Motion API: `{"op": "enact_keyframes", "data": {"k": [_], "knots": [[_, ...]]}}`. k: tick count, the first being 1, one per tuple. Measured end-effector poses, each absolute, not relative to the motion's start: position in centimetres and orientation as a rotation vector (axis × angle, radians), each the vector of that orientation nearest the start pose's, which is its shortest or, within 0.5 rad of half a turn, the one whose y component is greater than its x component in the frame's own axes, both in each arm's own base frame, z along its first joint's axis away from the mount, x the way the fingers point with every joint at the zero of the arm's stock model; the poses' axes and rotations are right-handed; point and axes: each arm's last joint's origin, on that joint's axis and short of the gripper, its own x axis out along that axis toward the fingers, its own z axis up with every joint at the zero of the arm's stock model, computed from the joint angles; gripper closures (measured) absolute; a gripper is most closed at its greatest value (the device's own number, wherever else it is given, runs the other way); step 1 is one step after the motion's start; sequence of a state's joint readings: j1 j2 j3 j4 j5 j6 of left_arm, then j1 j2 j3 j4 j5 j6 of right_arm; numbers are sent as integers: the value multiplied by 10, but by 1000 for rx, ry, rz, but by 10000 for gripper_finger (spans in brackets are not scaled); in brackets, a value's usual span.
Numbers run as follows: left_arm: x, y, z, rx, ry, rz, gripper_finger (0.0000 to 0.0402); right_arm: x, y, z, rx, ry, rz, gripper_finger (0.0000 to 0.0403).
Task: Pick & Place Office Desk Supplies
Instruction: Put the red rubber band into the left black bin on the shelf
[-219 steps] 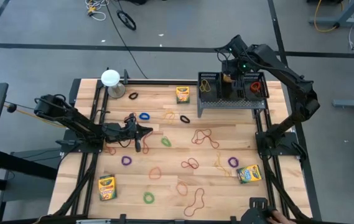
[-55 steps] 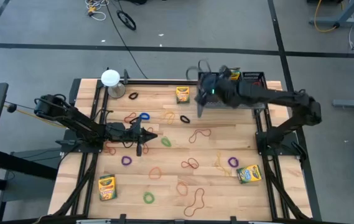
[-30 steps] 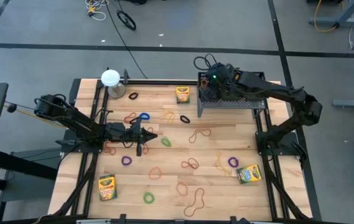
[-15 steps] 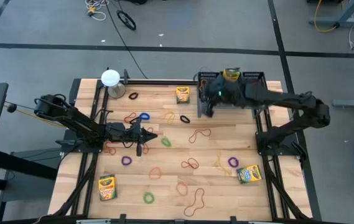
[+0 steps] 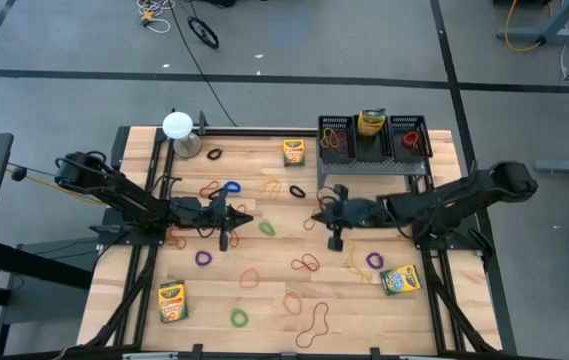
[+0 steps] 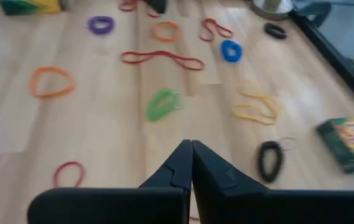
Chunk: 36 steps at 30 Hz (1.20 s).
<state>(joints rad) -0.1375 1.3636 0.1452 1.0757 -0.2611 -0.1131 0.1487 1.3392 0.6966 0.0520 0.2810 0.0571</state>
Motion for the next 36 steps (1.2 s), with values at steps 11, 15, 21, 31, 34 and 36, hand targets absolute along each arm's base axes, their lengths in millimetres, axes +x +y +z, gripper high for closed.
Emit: {"op": "enact_keyframes", "data": {"k": [11,15,21,31,34,36], "knots": [[203,-21,142,-281,102,138,392,239,49,162,-32,500,-111,397],[203,-21,142,-298,100,142,392,233,47,155,-44,482,-157,390],[211,-22,151,-264,65,130,392,230,45,151,-90,486,-211,392],[236,-28,154,-190,330,84,392,231,45,153,-144,469,-200,393],[236,-28,150,-188,416,97,392,231,45,153,-166,471,-195,393],[234,-27,146,-197,456,107,392,231,45,153,-166,470,-195,393]]}}
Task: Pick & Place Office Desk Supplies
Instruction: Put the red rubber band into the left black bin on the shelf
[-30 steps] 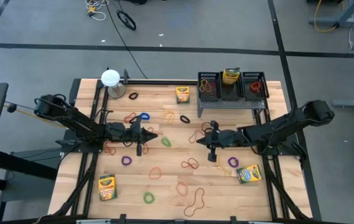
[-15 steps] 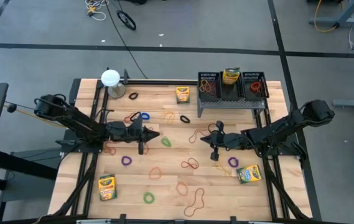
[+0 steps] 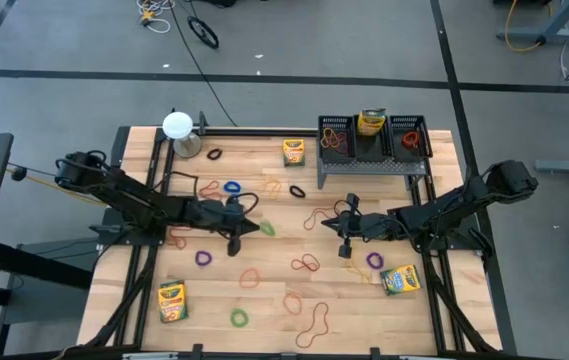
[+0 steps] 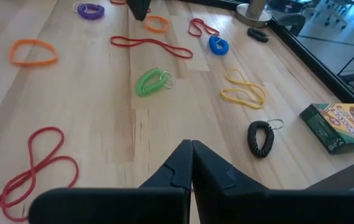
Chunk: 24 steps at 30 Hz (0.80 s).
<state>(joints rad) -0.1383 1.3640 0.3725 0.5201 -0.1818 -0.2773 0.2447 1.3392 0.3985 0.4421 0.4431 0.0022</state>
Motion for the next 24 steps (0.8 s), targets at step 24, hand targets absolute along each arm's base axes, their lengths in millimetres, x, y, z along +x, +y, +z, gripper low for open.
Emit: {"op": "enact_keyframes", "data": {"k": [24], "knots": [[237,-45,151,-110,670,227,352,231,45,153,-156,466,-196,394]]}}
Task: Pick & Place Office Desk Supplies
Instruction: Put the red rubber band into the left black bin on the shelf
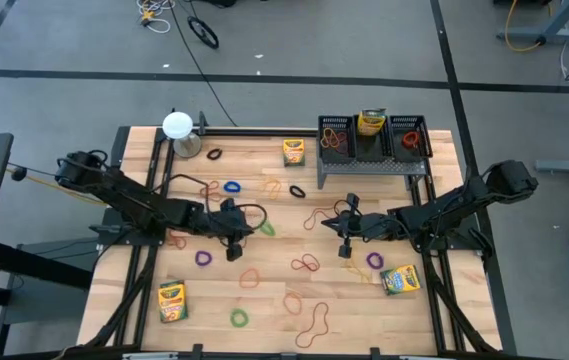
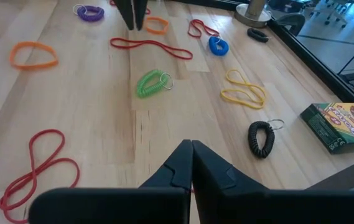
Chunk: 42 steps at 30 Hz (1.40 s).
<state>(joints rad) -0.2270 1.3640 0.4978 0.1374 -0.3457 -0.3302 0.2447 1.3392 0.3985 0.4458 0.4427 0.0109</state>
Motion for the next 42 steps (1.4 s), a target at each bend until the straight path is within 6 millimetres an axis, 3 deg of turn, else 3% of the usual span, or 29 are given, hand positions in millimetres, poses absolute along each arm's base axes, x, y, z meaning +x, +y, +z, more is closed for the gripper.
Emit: {"op": "enact_keyframes", "data": {"k": [10,20,30,35,42], "knots": [[228,-34,153,-272,887,514,268,231,45,153,-156,466,-196,394],[224,-22,148,-326,955,576,261,231,45,153,-155,466,-196,394],[229,-22,125,-290,1049,612,262,231,45,153,-153,466,-197,394],[230,-23,124,-303,1056,580,284,231,45,153,-154,466,-197,394],[231,-23,125,-297,1056,549,383,231,45,153,-157,466,-196,394]]}}
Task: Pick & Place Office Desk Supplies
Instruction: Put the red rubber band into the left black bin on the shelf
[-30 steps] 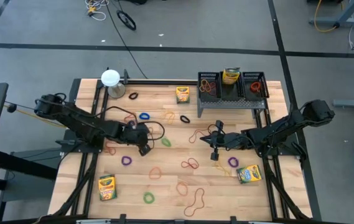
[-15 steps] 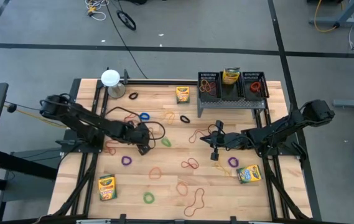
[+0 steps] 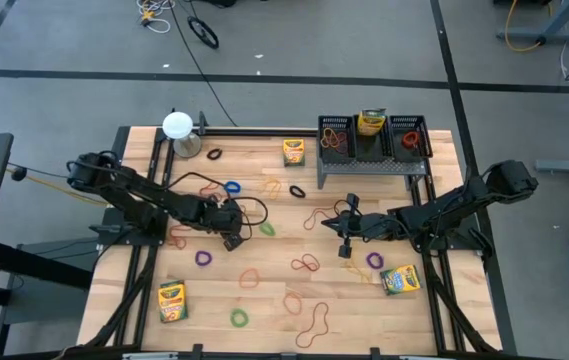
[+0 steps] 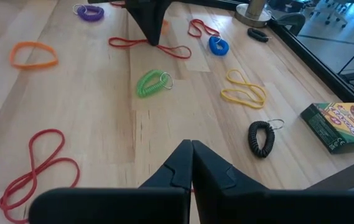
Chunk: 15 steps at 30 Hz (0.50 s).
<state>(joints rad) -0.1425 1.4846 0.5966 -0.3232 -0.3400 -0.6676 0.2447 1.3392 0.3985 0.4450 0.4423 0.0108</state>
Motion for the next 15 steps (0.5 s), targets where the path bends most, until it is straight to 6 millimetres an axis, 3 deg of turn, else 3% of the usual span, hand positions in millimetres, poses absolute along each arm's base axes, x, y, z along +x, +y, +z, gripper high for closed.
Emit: {"op": "enact_keyframes", "data": {"k": [8,15], "knots": [[235,-25,145,-190,960,536,397,231,45,153,-156,466,-196,394],[242,-39,156,-48,785,547,398,231,45,154,-155,461,-196,394]]}}
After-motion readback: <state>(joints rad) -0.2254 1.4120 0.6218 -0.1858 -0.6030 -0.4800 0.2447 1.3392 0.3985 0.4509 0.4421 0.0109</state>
